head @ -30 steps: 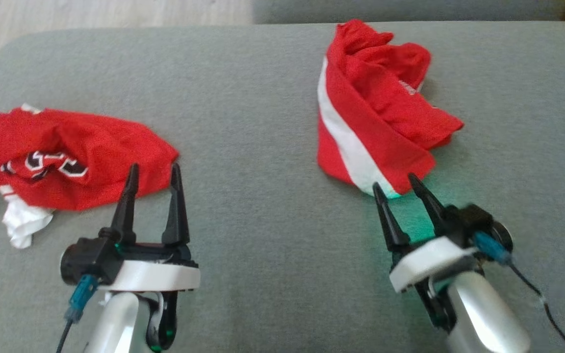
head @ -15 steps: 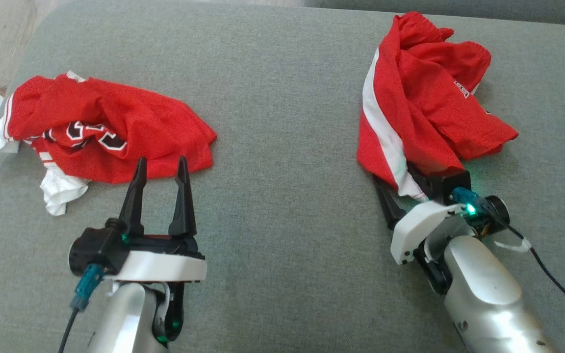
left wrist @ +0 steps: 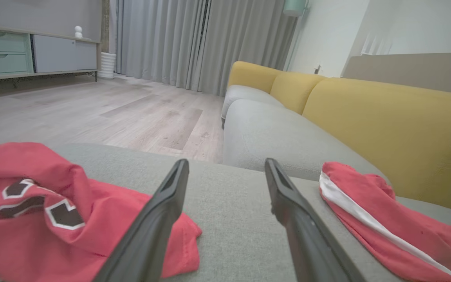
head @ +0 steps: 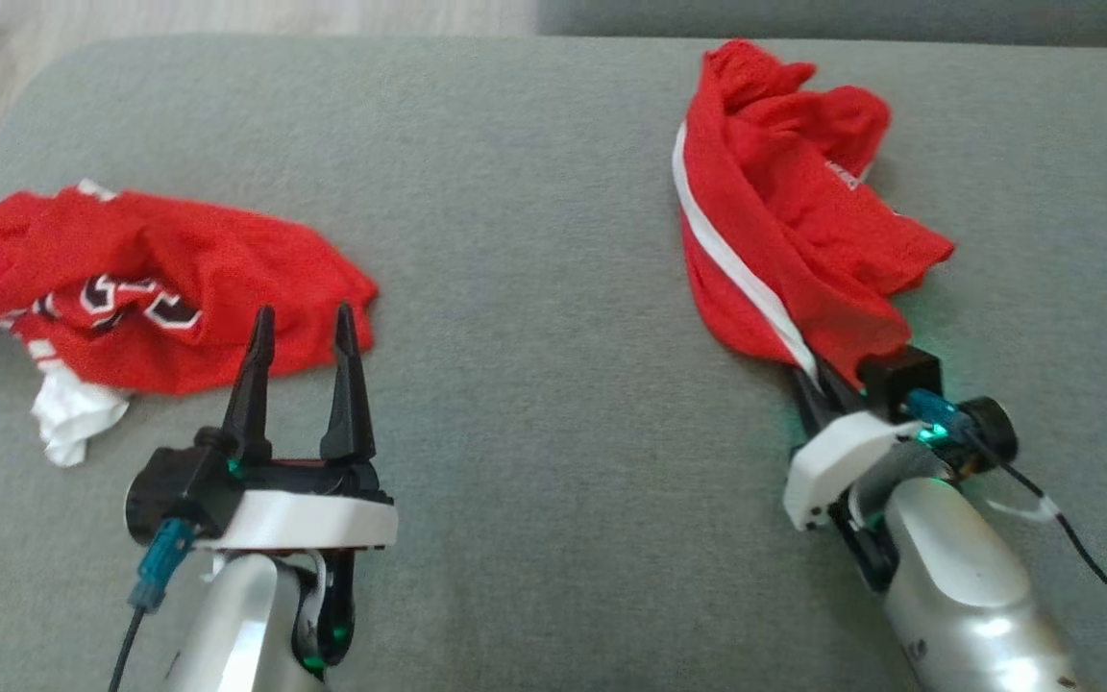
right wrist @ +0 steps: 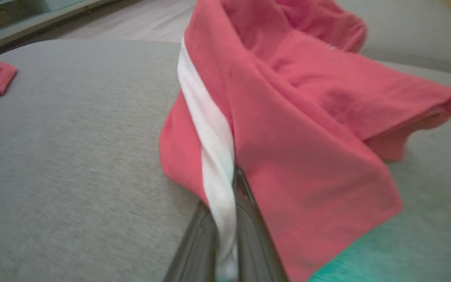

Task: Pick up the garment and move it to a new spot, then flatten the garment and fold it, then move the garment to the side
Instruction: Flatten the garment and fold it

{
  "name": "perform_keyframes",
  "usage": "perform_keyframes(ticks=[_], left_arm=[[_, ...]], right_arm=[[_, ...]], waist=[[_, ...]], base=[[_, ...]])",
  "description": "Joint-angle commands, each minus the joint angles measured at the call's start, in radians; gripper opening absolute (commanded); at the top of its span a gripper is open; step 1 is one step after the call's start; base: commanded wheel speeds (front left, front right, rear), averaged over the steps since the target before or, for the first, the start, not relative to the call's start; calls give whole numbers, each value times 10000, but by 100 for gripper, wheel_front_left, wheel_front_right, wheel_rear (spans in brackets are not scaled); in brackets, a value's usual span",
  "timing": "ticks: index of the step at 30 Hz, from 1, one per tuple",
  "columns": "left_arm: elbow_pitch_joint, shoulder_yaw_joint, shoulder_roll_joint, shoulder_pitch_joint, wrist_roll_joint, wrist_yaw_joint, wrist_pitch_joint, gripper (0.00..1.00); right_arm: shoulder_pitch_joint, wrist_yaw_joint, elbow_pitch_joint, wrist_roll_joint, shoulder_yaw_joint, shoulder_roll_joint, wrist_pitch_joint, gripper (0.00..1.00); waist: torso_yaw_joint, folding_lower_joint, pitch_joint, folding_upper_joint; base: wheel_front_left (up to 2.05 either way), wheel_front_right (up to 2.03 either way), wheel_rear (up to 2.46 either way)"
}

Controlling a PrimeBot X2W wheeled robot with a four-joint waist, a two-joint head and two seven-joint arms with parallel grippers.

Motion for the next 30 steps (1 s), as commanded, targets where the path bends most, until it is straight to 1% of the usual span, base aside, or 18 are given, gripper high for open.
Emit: perform_keyframes(ticks=[1, 5, 8, 9, 12, 15, 16, 17, 19, 21, 23, 26, 27, 30], left_arm=[[-307, 344, 48, -185, -22, 5, -62, 100], [-357, 443, 48, -48, -101, 7, -62, 100], [-413, 527, 48, 76, -126, 4, -62, 100], [-447, 553, 48, 121, -153, 6, -62, 100], [-478, 525, 47, 155, -209, 24, -63, 100], [-495, 428, 47, 141, -257, 38, -63, 100], [-490, 390, 47, 139, -268, 32, -63, 100], [-480, 357, 47, 140, -273, 27, -63, 100], [-468, 326, 47, 155, -262, 31, -63, 100], [-452, 350, 47, 191, -362, 31, -63, 100], [-474, 414, 47, 214, -636, 24, -63, 100], [-511, 434, 47, 220, -469, -12, -63, 100], [-511, 434, 47, 220, -469, -12, -63, 100], [-517, 474, 47, 247, -268, -86, -63, 100]], right_arm=[[118, 75, -192, -180, -3, 67, -122, 0], [530, 75, -517, -591, -1019, -168, -189, 0], [897, 75, -1024, -994, -1820, -453, -110, 0], [1160, 75, -1457, -1296, -2460, -572, 34, 0], [1579, 75, -2145, -1766, -3474, -559, 361, 0], [1908, 75, -2797, -2327, -4419, -382, 682, 0], [1986, 75, -3004, -2506, -4622, -295, 727, 48], [2043, 75, -3181, -2574, -4741, -196, 740, 100], [2080, 75, -3489, -2309, -4840, -25, 661, 100], [2089, 75, -3818, -1809, -4666, 49, 424, 100], [2144, 75, -4169, -1023, -4041, 66, 85, 100], [2301, 75, -4848, 146, -3070, 71, -294, 100], [2301, 75, -4848, 146, -3070, 71, -294, 100], [2581, 75, -5574, 924, -2150, 73, -495, 100]], waist=[[-287, -1, -225, 0], [-781, -1, -543, 0], [-1131, -1, -722, 0], [-1318, -1, -804, 0], [-1501, -1, -876, 0], [-1576, -1, -893, 0], [-1587, -1, -899, 0], [-1594, -1, -905, 0], [-1608, -1, -921, 0], [-1617, -1, -933, 0], [-1615, -1, -954, 0], [-1622, -1, -954, 0], [-1622, -1, -954, 0], [-1633, -1, -1002, 0]], base=[[0, 0, 0], [0, 0, 0], [0, 0, 0], [0, 0, 0], [0, 0, 0], [0, 0, 0], [0, 0, 0], [0, 0, 0], [0, 0, 0], [0, 0, 0], [0, 0, 0], [0, 0, 0], [0, 0, 0], [0, 0, 0]])
